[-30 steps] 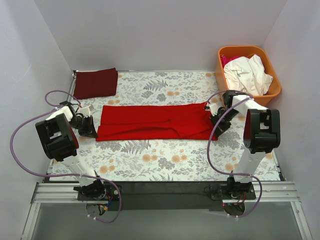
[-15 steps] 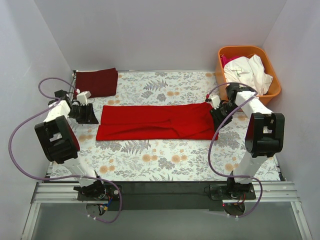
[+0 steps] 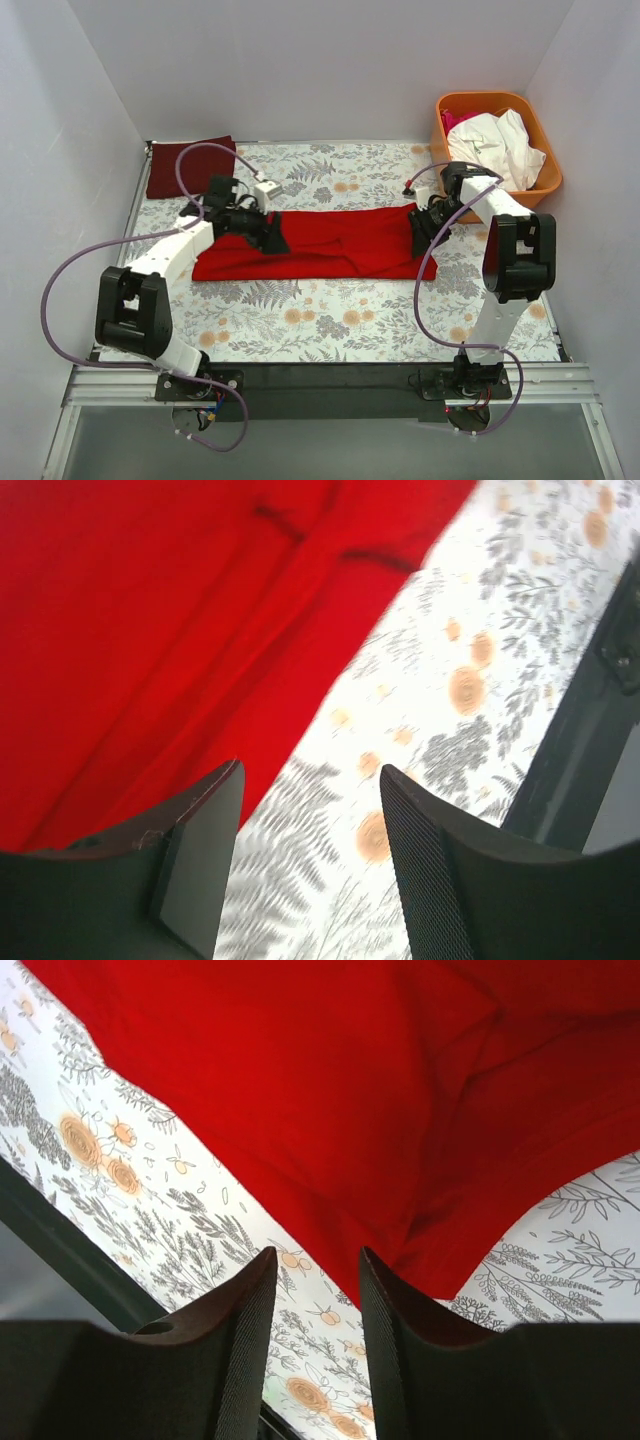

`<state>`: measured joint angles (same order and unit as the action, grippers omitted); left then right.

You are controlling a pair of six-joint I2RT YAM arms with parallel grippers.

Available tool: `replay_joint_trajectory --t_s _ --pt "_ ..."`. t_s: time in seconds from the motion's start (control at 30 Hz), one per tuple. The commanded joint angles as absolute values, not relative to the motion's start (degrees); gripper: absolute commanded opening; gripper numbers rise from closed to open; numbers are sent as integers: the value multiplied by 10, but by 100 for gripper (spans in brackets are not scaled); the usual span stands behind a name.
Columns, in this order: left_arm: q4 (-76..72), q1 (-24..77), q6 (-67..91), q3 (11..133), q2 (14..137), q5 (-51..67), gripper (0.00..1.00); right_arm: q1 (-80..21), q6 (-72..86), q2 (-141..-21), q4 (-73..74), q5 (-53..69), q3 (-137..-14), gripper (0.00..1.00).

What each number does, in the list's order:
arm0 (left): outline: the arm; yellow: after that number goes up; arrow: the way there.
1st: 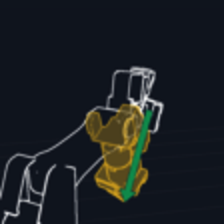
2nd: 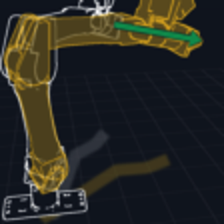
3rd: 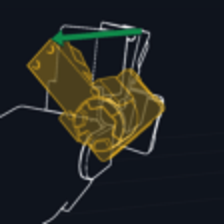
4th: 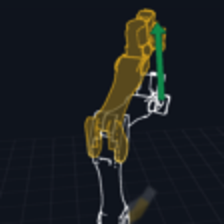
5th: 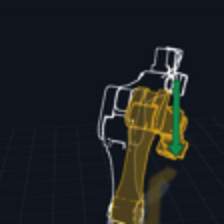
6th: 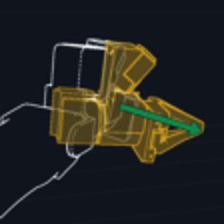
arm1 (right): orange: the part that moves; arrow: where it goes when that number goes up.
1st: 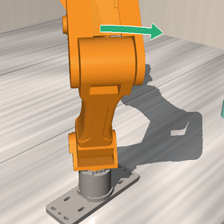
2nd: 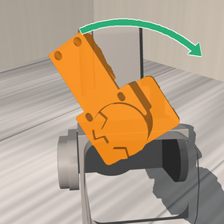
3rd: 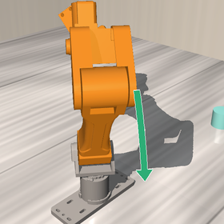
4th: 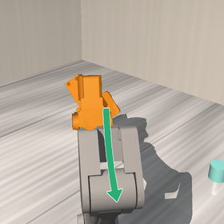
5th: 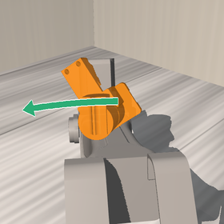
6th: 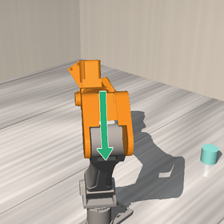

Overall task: Fold and stack the t-shirts
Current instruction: Fold the tshirt

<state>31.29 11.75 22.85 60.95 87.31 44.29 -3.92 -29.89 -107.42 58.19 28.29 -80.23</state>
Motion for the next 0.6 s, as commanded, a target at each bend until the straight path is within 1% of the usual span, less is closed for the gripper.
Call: replay_joint_trajectory --t_s 0.0,0.03,0.07,0.13,0.23,0.4,0.57 --pt "221 196 315 589 866 415 56 -38 -264 -1072 561 265 -811 46" --pt "203 232 329 582 867 411 57 -38 -262 -1076 556 262 -810 51" --pt "165 249 355 568 869 410 57 -38 -261 -1078 555 262 -809 52" --pt "128 299 376 561 877 366 57 -38 -257 -1086 554 264 -809 51" --pt "73 340 428 583 919 357 57 -38 -250 -1099 555 280 -809 49" --pt "41 380 499 623 990 354 57 -38 -249 -1108 555 289 -814 44" --pt "15 403 541 635 1041 331 57 -39 -252 -1115 553 274 -816 44"
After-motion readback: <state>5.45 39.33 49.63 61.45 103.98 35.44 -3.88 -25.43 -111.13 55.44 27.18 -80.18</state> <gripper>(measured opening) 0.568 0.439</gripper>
